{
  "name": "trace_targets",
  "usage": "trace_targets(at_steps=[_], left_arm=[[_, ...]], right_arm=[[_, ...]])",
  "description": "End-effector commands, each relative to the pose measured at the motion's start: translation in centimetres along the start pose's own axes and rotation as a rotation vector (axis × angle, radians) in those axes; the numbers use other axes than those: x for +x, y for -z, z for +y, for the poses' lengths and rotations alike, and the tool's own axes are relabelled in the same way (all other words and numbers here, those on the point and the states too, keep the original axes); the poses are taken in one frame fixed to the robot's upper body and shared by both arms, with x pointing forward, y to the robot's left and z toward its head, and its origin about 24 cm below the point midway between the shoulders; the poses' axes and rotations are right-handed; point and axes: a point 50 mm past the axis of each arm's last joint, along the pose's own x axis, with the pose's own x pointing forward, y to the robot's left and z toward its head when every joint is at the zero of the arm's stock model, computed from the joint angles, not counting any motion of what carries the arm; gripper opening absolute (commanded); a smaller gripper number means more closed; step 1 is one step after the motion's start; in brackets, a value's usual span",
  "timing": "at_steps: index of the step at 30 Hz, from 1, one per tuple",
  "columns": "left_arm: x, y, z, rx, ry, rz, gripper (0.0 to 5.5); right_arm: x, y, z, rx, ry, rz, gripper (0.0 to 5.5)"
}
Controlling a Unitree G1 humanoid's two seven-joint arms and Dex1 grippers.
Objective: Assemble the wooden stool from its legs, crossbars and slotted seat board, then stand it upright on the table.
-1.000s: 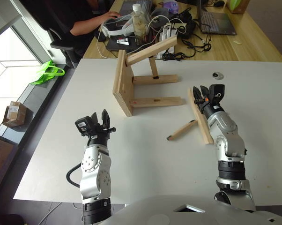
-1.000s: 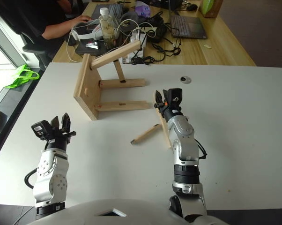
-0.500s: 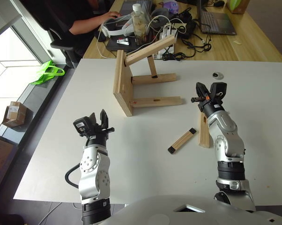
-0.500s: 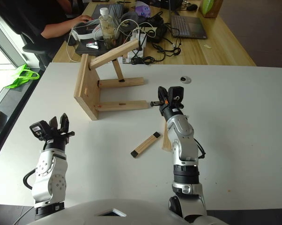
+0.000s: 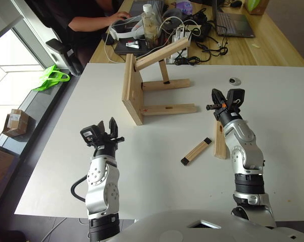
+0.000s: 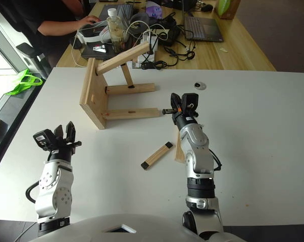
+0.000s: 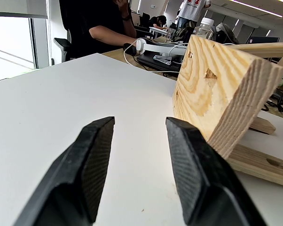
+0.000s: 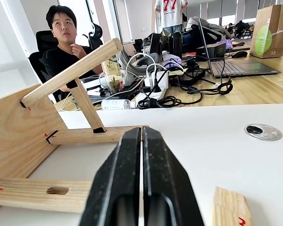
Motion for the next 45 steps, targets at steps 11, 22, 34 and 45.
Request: trace_targets(at_steps=[11,22,34,45], left_arm=[[0.69,-0.34,-0.29,0.014,0.018,-0.013,2.03],[0.98,-0.47,-0.33,0.018,0.026,-0.016,2.03],[0.94,-0.5,-0.38,0.023,0.029,-0.017,2.03],[0.76,-0.4,-0.4,0.018,0.024,-0.014,2.03]], right_arm=[[0.13,0.07,0.16,0.0,0.001,-0.001,0.05],[0.11,0.23,0.28,0.005,0.007,-0.003,0.05],[-0.1,0.37,0.63,0.014,0.001,0.0,0.05],[-0.17,0.4,0.74,0.01,-0.002,0.003,0.05]])
